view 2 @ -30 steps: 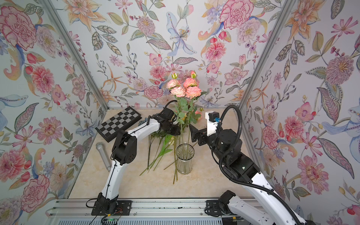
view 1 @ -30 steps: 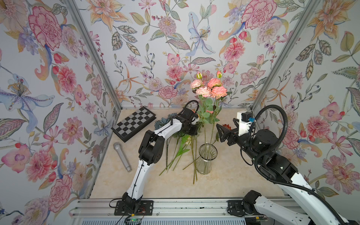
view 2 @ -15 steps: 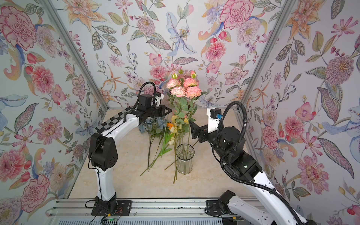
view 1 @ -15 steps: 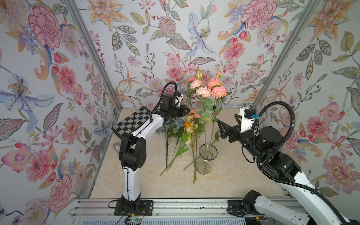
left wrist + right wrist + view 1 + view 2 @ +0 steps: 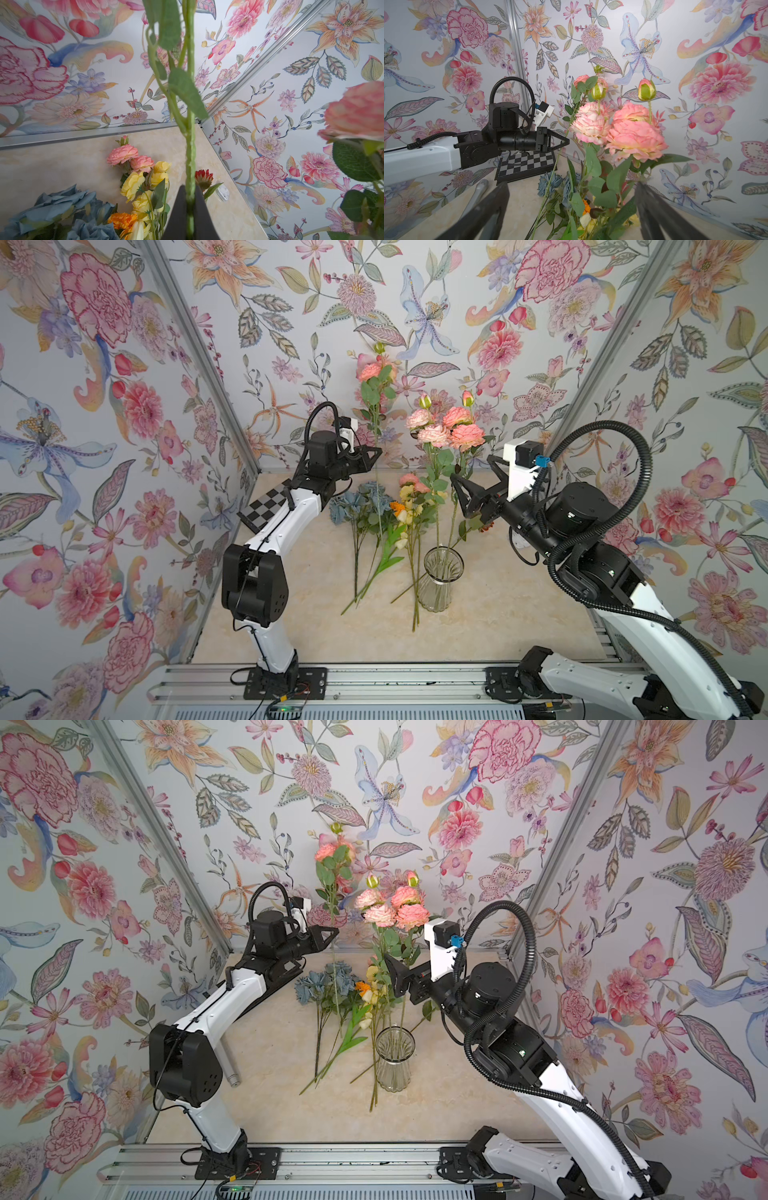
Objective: Place the pink flowers into the vase
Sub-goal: Place the flower in the vase.
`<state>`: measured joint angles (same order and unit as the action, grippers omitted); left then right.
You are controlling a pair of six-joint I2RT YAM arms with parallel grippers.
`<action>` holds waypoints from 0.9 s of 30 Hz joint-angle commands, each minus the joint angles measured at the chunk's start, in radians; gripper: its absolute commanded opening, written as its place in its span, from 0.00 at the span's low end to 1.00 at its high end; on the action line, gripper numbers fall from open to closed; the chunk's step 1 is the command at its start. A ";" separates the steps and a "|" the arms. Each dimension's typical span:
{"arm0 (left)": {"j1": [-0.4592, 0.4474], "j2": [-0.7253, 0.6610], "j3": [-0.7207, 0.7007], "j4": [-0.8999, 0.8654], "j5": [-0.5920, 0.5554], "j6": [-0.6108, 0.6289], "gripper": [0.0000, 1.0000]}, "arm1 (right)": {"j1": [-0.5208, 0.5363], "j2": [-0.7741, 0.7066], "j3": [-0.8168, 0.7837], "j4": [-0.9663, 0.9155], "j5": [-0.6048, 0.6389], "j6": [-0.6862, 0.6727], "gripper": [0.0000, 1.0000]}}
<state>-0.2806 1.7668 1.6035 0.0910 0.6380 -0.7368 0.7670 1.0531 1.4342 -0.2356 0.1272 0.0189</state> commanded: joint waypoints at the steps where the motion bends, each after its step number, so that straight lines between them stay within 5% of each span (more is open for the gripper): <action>1: 0.003 -0.100 -0.009 0.032 -0.033 0.079 0.00 | 0.025 0.054 0.060 0.036 -0.065 -0.036 0.96; 10: 0.008 -0.299 -0.148 0.080 -0.036 0.170 0.00 | 0.062 0.251 0.234 0.093 -0.136 -0.044 0.91; 14: 0.011 -0.389 -0.242 0.158 0.015 0.196 0.00 | 0.063 0.359 0.349 0.093 -0.194 -0.034 0.76; 27: 0.011 -0.612 -0.475 0.349 0.190 0.253 0.00 | 0.069 0.609 0.598 0.093 -0.422 0.030 0.56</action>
<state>-0.2794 1.1908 1.1603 0.3424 0.7612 -0.5133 0.8307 1.6363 1.9888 -0.1619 -0.2127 0.0315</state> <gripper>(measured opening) 0.076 0.568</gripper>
